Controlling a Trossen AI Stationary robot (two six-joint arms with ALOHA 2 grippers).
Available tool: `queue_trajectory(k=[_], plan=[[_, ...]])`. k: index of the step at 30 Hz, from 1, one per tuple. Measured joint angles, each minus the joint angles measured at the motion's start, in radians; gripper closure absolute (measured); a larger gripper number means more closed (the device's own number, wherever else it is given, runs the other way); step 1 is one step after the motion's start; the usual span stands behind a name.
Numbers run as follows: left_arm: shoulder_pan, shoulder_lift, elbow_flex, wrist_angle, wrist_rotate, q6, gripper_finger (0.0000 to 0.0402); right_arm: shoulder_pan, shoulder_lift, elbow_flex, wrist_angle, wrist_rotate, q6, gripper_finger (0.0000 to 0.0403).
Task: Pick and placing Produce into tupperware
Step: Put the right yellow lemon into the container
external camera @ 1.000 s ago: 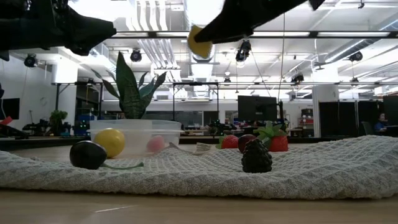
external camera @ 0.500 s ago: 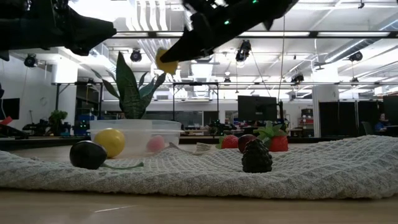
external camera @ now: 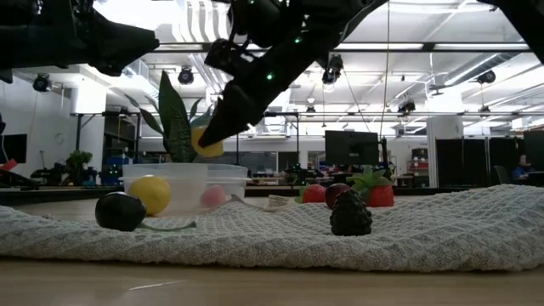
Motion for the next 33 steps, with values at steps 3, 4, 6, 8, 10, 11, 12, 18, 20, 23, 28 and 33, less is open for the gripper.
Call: queue_trajectory(k=[3, 4, 6, 8, 10, 11, 12, 18, 20, 23, 28, 33], plan=[[0.0, 0.0, 0.0, -0.001, 0.0, 0.0, 0.0245, 0.0, 0.02, 0.014, -0.023, 0.0, -0.013, 0.02], [0.0, 0.0, 0.0, -0.001, 0.0, 0.0, 0.0245, 0.0, 0.024, 0.015, -0.024, 0.0, -0.014, 0.02], [0.0, 0.0, 0.0, -0.003, 0.0, 0.0, 0.0245, -0.001, 0.027, 0.016, -0.047, 0.0, -0.013, 0.02], [0.0, 0.0, 0.0, -0.004, 0.0, 0.0, 0.0245, -0.001, 0.027, 0.016, -0.058, 0.0, -0.013, 0.02], [0.0, 0.0, 0.0, -0.004, 0.0, 0.0, 0.0245, -0.001, 0.027, 0.016, -0.075, 0.0, -0.013, 0.02], [0.0, 0.0, 0.0, -0.004, 0.0, 0.0, 0.0245, -0.001, 0.027, 0.016, -0.082, 0.0, -0.013, 0.02], [0.0, 0.0, 0.0, -0.004, 0.0, 0.0, 0.0245, -0.001, 0.027, 0.015, -0.088, 0.0, -0.013, 0.02], [0.0, 0.0, 0.0, -0.005, 0.0, 0.0, 0.0245, -0.003, 0.027, 0.015, -0.097, -0.036, -0.013, 0.02], [0.0, 0.0, 0.0, -0.005, 0.0, 0.0, 0.0245, -0.003, 0.027, 0.015, -0.098, -0.051, -0.01, 0.02], [0.0, 0.0, 0.0, -0.005, 0.0, 0.0, 0.0245, -0.003, 0.027, 0.015, -0.103, -0.053, -0.008, 0.02], [0.0, 0.0, 0.0, -0.004, 0.0, 0.0, 0.0245, -0.004, 0.027, 0.014, -0.144, -0.053, -0.01, 0.02], [0.0, 0.0, 0.0, -0.004, 0.0, 0.0, 0.0245, -0.004, 0.027, 0.014, -0.146, -0.053, -0.01, 0.02]])
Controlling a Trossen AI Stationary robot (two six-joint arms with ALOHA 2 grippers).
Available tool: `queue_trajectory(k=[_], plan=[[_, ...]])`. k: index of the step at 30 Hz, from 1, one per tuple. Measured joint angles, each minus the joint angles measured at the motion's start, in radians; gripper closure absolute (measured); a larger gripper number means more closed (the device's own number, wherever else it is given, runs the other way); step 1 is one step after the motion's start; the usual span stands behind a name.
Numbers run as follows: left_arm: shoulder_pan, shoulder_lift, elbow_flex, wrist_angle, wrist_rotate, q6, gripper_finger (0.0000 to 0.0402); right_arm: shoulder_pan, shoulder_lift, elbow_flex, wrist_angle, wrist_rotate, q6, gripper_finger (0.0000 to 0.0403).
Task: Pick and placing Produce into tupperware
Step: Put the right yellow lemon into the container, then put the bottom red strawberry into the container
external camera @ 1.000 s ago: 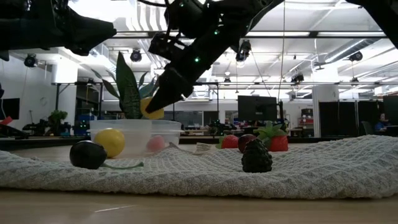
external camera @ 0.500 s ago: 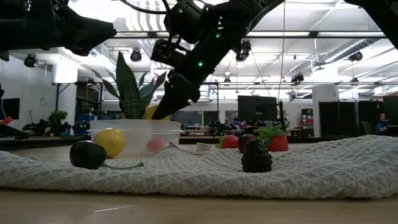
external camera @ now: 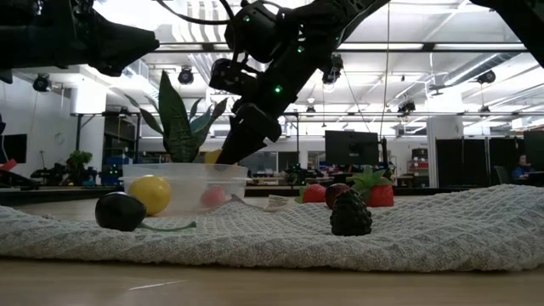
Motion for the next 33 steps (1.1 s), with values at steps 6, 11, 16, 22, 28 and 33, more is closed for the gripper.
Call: queue_trajectory(k=[6, 11, 16, 22, 28, 33], plan=[[0.0, 0.0, 0.0, 0.0, 0.0, 0.0, 0.0245, 0.0, 0.0, 0.0, 0.0, 0.0, 0.001, 0.02], [0.0, 0.0, 0.0, 0.0, 0.0, 0.0, 0.0245, 0.0, 0.0, 0.0, 0.0, 0.0, 0.006, 0.0196], [0.0, 0.0, 0.0, 0.0, 0.0, 0.0, 0.0245, 0.0, 0.0, 0.0, 0.0, 0.0, 0.03, 0.0179], [0.0, 0.0, 0.0, 0.0, 0.0, 0.0, 0.0245, 0.0, 0.0, 0.0, 0.0, 0.0, 0.03, 0.0168], [0.0, 0.0, 0.0, 0.0, 0.0, 0.0, 0.0245, 0.0, 0.0, 0.0, 0.0, 0.0, 0.026, 0.0166], [0.0, 0.0, 0.0, 0.0, 0.0, 0.0, 0.0245, 0.0, 0.0, 0.0, 0.001, 0.0, 0.024, 0.0166]])
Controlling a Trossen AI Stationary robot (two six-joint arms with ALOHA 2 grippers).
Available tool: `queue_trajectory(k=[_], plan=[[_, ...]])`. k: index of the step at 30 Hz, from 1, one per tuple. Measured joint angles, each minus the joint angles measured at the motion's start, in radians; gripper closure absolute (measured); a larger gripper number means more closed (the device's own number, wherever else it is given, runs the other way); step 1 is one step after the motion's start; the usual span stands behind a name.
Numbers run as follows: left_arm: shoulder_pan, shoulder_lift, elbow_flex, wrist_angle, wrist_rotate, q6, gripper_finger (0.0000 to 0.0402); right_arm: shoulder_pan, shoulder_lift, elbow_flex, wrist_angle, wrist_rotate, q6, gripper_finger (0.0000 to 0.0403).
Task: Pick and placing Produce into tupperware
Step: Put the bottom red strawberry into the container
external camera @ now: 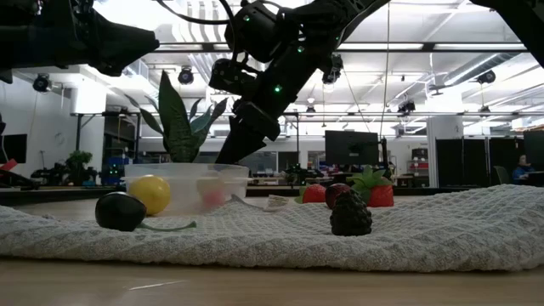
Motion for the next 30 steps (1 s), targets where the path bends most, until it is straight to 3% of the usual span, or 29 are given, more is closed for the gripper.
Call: queue_trajectory(k=[19, 30], plan=[[0.0, 0.0, 0.0, 0.0, 0.0, 0.0, 0.0245, 0.002, -0.01, 0.029, -0.035, 0.0, 0.063, 0.0166], [0.0, 0.0, 0.0, -0.003, 0.0, 0.0, 0.0245, 0.018, -0.168, 0.037, -0.112, -0.003, 0.052, 0.0176]])
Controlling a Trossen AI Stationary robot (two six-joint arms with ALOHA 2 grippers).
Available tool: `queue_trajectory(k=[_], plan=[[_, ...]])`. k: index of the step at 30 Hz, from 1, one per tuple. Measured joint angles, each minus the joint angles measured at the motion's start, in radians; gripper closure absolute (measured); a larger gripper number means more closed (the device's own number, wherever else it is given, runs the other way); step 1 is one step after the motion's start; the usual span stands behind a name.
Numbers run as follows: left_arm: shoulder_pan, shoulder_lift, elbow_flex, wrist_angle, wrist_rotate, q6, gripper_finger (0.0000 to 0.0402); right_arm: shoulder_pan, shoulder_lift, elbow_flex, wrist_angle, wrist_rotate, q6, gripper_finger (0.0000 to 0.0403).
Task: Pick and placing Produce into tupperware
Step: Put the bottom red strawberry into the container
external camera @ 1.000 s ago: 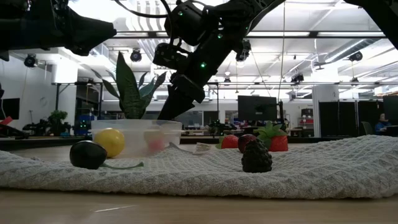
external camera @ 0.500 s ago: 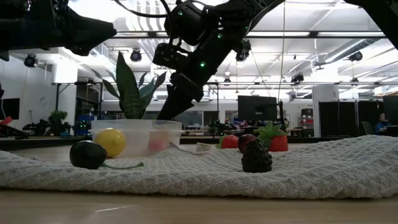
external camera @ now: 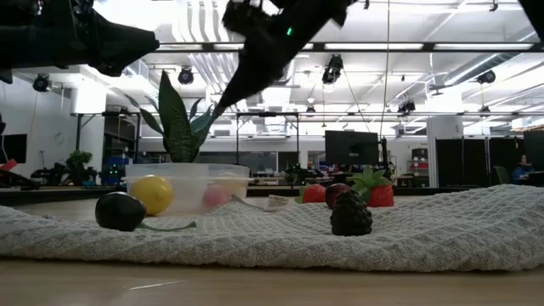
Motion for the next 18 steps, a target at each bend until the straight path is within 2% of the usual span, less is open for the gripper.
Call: queue_trajectory(k=[9, 18], plan=[[0.0, 0.0, 0.0, 0.0, 0.0, 0.0, 0.0245, 0.037, -0.2, -0.005, -0.187, -0.072, 0.022, 0.0177], [0.0, 0.0, 0.0, 0.0, 0.0, 0.0, 0.0245, 0.088, -0.343, -0.014, -0.357, -0.076, 0.07, 0.0177]])
